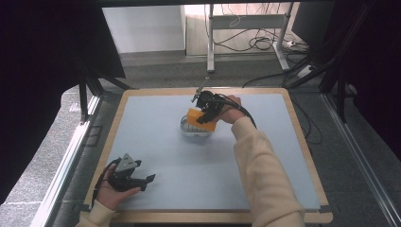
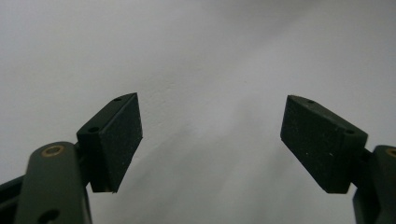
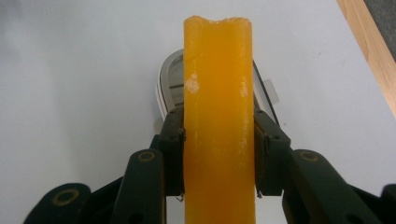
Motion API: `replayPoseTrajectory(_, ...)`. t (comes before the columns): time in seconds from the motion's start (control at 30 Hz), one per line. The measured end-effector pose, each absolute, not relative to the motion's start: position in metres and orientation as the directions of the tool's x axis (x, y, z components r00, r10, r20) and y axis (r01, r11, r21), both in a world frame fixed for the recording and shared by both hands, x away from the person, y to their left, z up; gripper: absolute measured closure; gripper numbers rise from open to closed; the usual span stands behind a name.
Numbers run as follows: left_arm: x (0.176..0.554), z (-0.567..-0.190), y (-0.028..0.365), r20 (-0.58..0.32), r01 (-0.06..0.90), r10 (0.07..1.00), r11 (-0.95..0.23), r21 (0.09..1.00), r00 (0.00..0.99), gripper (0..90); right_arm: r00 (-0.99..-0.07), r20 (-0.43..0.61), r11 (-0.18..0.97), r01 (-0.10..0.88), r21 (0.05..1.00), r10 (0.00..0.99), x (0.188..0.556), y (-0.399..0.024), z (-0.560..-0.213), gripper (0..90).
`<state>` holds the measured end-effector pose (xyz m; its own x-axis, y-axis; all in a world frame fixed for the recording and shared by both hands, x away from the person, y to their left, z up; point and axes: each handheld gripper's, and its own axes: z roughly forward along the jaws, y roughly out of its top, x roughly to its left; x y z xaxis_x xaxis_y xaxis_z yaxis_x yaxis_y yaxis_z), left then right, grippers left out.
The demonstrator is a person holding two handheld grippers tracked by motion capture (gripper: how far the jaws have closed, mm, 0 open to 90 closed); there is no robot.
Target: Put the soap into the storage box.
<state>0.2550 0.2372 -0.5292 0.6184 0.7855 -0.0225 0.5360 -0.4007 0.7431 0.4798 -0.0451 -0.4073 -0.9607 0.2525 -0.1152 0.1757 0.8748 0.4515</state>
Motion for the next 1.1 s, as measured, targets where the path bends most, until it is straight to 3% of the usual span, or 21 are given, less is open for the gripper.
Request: replayPoseTrajectory(1.1, 0.256, -0.530, 0.238, -0.036, 0.549, 0.787, -0.396, 0.736, 0.616, 20.4, -0.986, -0.064, 0.923, 0.121, 0.366, 0.155, 0.520, -0.017, -0.434, 61.7)
